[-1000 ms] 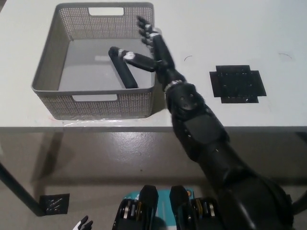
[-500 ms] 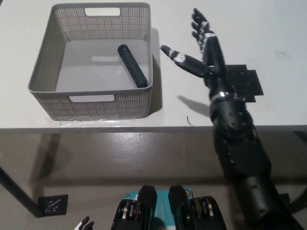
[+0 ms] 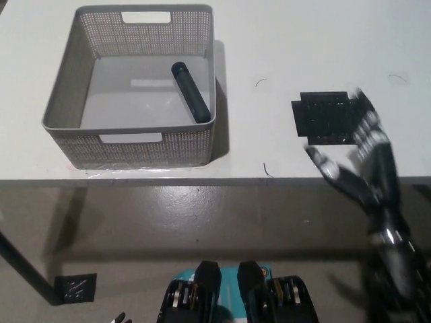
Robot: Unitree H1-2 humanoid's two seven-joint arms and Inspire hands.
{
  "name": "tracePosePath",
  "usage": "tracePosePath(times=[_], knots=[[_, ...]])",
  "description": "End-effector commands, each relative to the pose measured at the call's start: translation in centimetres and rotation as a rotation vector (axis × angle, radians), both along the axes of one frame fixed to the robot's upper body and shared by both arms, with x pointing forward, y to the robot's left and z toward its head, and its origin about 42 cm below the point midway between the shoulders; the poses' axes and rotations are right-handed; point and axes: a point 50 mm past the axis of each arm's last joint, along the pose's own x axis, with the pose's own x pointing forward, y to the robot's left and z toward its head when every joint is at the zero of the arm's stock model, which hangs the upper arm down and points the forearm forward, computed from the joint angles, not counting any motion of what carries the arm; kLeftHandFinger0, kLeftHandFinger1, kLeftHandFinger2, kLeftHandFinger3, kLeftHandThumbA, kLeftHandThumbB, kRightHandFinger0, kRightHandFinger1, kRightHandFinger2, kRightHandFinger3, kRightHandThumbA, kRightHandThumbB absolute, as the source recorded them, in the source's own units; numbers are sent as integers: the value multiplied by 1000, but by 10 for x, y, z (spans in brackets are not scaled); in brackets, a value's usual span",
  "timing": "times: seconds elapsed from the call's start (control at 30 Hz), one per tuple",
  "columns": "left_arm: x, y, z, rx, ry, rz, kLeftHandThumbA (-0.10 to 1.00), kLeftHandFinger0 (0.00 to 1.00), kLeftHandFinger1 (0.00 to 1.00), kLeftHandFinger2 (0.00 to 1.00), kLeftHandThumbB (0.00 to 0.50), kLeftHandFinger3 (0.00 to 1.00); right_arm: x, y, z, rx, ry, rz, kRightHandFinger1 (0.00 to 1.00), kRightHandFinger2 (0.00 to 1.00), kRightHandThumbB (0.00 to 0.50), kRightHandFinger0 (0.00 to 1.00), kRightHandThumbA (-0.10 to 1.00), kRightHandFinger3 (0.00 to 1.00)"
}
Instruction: Use the right hand to pick up a electric screw driver and put it into a container on the left side
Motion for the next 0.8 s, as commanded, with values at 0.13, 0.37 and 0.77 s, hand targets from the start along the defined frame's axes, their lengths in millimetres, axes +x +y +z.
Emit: tracePosePath(times=[0.13,0.37,0.77], knots=[[-16,14,14,51,-40,-38,997,1000,1000,1000,168,1000,-116,-25,-42,68,50,123,1000,1000,255,1000,908,1000],[-15,13,16,34,-54,-20,968,1000,1000,1000,153,1000,-155,-39,-116,86,277,72,1000,1000,198,1000,833,1000],[23,20,27,26,-141,57,975,1000,1000,1000,187,1000,-144,-51,-164,130,398,44,1000,1000,272,1000,834,1000]])
